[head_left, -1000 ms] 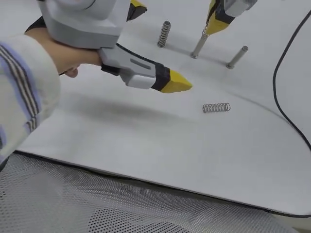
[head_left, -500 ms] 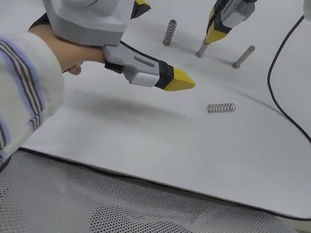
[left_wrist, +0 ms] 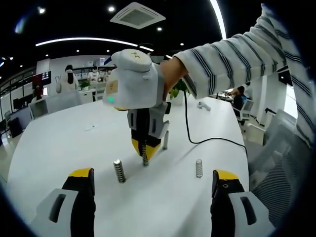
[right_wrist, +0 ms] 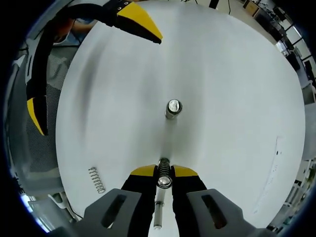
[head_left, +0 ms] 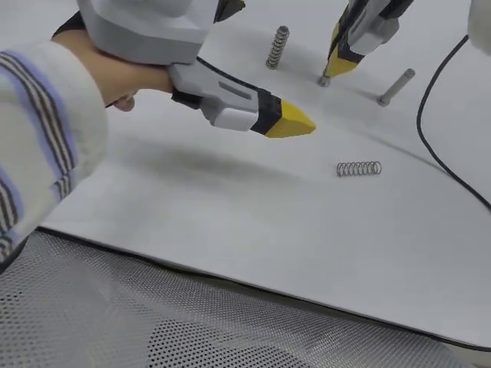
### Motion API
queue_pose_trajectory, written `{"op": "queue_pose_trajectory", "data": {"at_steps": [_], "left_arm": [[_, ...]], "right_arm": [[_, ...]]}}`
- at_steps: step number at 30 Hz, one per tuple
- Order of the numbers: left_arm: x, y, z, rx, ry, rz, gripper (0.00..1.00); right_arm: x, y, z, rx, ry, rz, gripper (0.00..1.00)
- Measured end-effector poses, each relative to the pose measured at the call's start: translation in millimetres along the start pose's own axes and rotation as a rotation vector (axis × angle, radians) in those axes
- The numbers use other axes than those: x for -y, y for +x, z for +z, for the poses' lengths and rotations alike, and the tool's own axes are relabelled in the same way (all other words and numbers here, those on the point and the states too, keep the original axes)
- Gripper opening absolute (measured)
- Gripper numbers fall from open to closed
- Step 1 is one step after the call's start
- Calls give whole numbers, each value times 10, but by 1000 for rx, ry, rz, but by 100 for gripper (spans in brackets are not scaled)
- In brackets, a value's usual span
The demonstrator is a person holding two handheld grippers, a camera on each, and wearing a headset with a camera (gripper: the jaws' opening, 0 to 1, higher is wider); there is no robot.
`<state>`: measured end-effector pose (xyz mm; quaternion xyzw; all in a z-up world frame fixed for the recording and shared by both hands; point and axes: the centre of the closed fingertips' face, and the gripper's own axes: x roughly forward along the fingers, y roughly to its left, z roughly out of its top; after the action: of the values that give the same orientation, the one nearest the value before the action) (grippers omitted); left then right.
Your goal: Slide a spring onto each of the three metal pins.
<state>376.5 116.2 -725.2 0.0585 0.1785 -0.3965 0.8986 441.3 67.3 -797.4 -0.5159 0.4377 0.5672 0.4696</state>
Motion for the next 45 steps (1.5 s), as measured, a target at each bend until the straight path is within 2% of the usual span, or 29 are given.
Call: {"op": "queue_pose_trajectory", "data": {"at_steps": [15,26,31,37,45], "left_arm": [[4,-7,-14,-7,-6,0,97],[-10,-10,-5,-8,-2,3,97],[-11,-7,-6,-13,2,2,96],[7,-11,10,-19,10,-3,96],[56,-25,34,-31,28,-12,96]], "right_arm": [[5,48,14,19,18,-4,9],[26,29,-3,26,10,-21,15],[29,-28,-33,32,17,-29,16],[24,-176,-57,62,28,-53,17],[-58,-369,-133,104,55,-85,19]]}}
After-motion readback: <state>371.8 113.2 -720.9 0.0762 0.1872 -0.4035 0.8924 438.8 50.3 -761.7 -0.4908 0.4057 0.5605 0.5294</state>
